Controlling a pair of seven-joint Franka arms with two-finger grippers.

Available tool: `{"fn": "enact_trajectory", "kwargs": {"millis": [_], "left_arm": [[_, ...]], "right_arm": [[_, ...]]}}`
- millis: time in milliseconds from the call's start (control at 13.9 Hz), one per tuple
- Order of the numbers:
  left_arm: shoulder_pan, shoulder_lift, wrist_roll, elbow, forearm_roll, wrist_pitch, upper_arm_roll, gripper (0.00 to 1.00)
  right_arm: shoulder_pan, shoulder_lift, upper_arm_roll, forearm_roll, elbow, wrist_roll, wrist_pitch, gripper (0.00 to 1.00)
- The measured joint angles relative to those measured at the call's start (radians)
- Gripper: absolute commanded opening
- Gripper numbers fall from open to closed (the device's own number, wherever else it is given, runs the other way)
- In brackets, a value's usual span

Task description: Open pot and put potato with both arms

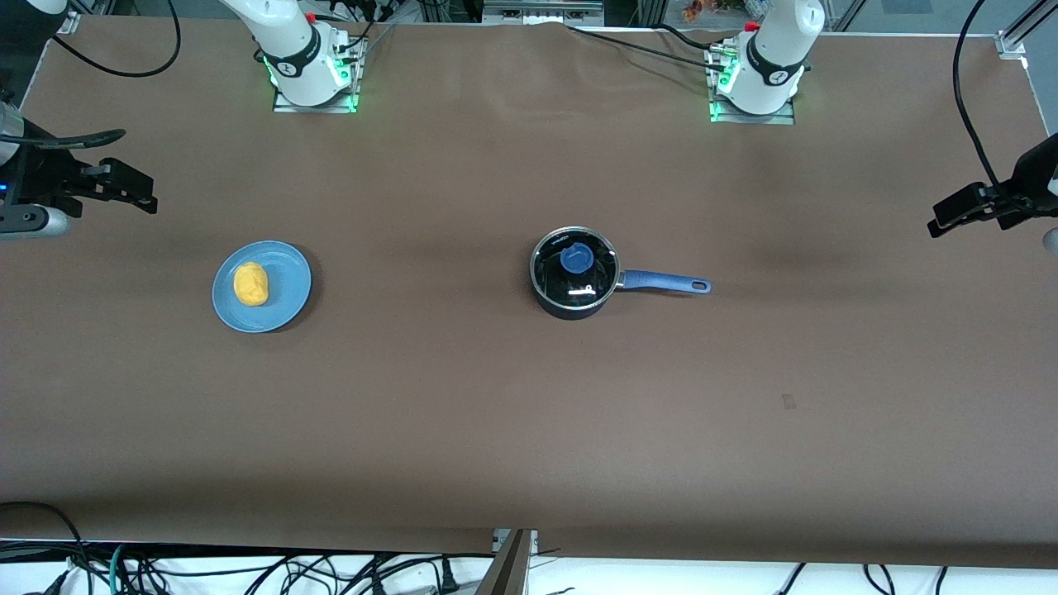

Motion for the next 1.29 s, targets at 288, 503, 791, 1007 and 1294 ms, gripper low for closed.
{"fn": "enact_trajectory", "kwargs": {"millis": [288,503,791,1007,1294], "left_arm": [[0.0,0.007,0.0,0.007,0.0,0.0,0.0,1.0],[-0.005,0.012,0.0,0.009,0.0,0.0,-0.001,1.0],[-0.01,0.015,0.0,0.009,0.0,0.0,-0.002,1.0],[-0.01,0.016,0.0,0.009,0.0,-0.001,-0.002,1.0],[-0.011,0.019,0.0,0.008,0.0,-0.001,-0.009,1.0]], "right_arm": [[0.0,0.0,0.0,0.0,0.0,0.0,0.0,1.0],[0.0,0.0,0.0,0.0,0.0,0.0,0.0,1.0],[0.0,0.0,0.0,0.0,0.0,0.0,0.0,1.0],[0.0,0.0,0.0,0.0,0.0,0.0,0.0,1.0],[0.0,0.0,0.0,0.0,0.0,0.0,0.0,1.0]]}}
